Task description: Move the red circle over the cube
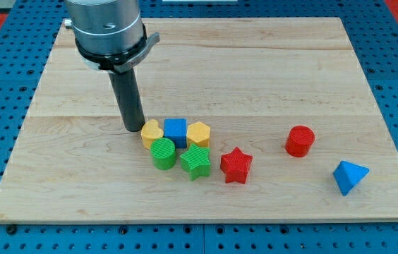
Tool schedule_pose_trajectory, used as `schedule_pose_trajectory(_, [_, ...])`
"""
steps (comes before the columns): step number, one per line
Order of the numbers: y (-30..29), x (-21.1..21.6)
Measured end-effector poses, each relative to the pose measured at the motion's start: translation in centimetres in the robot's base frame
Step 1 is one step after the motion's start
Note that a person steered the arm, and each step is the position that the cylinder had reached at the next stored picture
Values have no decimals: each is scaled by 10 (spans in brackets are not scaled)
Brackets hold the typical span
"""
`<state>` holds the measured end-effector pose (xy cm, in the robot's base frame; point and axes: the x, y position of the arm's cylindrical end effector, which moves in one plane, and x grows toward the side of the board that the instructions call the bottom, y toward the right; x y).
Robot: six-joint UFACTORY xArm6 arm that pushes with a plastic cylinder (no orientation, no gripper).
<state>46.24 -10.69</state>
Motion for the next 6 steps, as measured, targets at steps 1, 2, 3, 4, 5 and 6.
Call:
schedule_pose_trajectory(1, [74,-57])
schedule_pose_trajectory(2, [212,-50])
schedule_pose_trajectory(3, [312,-3])
schedule_pose_trajectory(4, [306,46])
schedule_pose_trajectory(5, [248,48])
schedule_pose_trajectory(6, [176,18])
